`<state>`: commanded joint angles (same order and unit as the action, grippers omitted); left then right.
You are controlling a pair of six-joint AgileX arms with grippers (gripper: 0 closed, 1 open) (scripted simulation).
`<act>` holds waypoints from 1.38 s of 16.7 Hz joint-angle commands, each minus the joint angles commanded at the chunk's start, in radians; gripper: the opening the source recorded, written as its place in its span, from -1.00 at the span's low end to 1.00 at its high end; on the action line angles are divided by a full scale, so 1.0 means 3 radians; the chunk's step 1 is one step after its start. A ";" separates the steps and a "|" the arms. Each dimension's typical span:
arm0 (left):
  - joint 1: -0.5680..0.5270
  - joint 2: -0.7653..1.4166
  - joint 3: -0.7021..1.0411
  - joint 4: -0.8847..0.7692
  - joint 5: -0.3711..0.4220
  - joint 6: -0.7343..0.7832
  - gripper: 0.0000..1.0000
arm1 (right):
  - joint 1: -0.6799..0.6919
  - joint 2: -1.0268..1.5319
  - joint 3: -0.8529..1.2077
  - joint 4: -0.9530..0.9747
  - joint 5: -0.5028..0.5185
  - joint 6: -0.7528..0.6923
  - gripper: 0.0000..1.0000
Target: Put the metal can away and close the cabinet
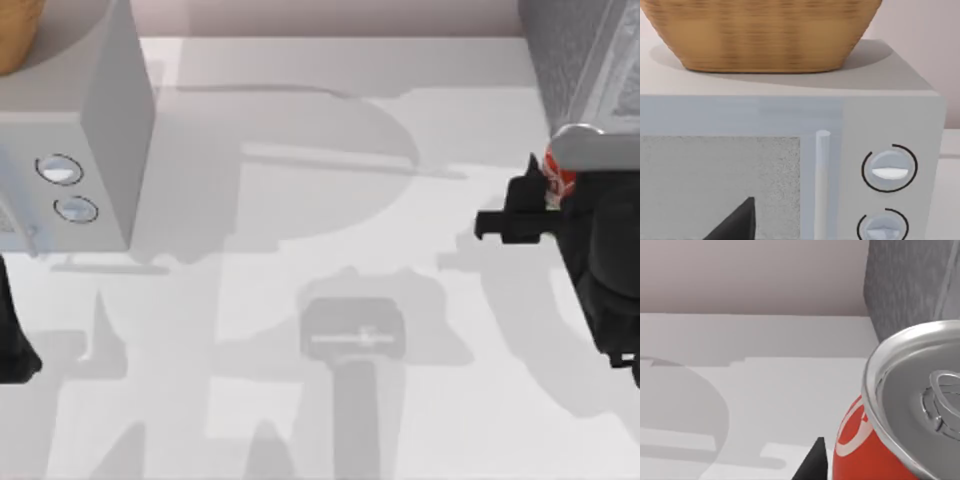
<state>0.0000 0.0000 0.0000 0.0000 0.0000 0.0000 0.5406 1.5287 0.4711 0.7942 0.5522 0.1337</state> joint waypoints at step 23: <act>0.0000 0.0000 0.0000 0.0000 0.0000 0.0000 1.00 | -0.1060 -0.3431 -0.0875 -0.1737 -0.1068 -0.0282 -1.00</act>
<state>0.0000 0.0000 0.0000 0.0000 0.0000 0.0000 0.2226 0.4993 0.2087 0.2731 0.2319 0.0492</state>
